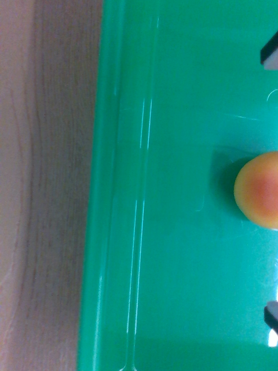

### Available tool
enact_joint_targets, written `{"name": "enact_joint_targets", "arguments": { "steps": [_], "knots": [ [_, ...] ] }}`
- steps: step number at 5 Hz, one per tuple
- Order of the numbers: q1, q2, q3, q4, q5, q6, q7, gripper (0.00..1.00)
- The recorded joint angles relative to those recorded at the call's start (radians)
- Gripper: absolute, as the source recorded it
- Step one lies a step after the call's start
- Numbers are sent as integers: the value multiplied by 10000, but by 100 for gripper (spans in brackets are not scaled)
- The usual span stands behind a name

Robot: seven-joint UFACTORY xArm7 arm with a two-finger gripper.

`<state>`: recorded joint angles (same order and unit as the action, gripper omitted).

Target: Pick fruit

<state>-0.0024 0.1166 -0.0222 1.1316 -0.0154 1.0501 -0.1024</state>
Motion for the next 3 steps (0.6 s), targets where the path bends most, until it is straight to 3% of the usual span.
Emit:
{"name": "enact_joint_targets", "arguments": {
  "steps": [1, 2, 3],
  "knots": [
    [0, 0, 0, 0, 0, 0, 0, 0],
    [10, 135, -12, -361, -37, -443, -61, 0],
    [10, 135, -12, -361, -37, -443, -61, 0]
  ]
}}
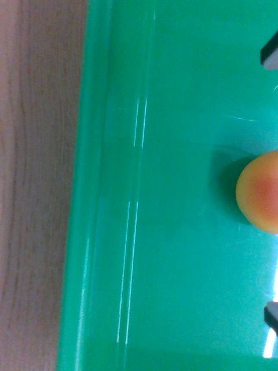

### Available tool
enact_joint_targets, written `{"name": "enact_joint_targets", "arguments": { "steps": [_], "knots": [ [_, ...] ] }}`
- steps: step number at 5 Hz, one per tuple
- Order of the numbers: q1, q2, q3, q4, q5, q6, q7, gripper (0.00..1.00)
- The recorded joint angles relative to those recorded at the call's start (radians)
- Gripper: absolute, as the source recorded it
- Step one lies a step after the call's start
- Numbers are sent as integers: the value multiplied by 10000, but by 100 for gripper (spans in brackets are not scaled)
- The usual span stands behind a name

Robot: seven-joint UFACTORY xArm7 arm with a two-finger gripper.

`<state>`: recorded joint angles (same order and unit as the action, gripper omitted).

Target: Pick fruit

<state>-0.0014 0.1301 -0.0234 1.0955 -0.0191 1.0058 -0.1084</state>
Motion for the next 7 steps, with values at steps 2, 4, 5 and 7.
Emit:
{"name": "enact_joint_targets", "arguments": {
  "steps": [2, 4, 5, 7],
  "knots": [
    [11, 148, -14, -398, -40, -489, -67, 0],
    [21, 279, -26, -747, -76, -918, -126, 0],
    [31, 404, -37, -1082, -110, -1330, -182, 0],
    [40, 524, -48, -1403, -143, -1725, -236, 0]
  ]
}}
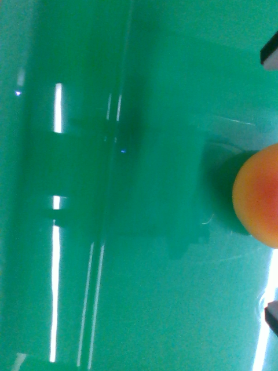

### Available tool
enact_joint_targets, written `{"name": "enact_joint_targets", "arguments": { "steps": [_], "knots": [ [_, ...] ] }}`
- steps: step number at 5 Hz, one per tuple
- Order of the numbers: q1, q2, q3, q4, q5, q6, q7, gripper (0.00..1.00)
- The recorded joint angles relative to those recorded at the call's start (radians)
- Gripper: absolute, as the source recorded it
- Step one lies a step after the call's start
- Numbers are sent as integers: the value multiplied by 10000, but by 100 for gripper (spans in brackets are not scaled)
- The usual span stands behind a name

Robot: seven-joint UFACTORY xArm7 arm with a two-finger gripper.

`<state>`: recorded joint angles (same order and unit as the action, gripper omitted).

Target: Pick fruit

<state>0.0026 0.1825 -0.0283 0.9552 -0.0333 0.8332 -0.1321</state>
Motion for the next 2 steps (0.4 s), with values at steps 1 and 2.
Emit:
{"name": "enact_joint_targets", "arguments": {
  "steps": [1, 2],
  "knots": [
    [0, 0, 0, 0, 0, 0, 0, 0],
    [8, 112, -10, -299, -30, -368, -50, 0]
  ]
}}
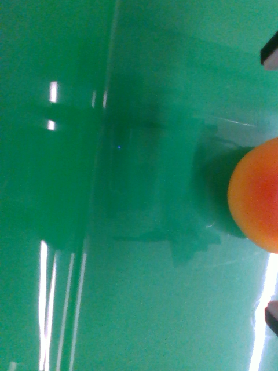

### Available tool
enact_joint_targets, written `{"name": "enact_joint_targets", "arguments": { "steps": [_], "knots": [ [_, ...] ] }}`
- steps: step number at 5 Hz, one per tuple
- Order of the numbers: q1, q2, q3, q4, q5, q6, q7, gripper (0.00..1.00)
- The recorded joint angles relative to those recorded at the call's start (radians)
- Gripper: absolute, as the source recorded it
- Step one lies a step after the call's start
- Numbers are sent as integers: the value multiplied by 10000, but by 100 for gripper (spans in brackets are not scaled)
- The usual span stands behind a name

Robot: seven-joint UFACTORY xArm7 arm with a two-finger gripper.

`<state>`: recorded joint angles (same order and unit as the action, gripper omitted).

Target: Pick fruit

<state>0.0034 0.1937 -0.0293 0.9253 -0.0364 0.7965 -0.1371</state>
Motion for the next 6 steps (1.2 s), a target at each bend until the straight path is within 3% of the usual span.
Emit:
{"name": "enact_joint_targets", "arguments": {
  "steps": [1, 2, 3, 6],
  "knots": [
    [0, 0, 0, 0, 0, 0, 0, 0],
    [8, 101, -9, -269, -27, -331, -45, 0],
    [8, 101, -9, -269, -27, -331, -45, 0],
    [20, 262, -24, -701, -71, -862, -118, 0]
  ]
}}
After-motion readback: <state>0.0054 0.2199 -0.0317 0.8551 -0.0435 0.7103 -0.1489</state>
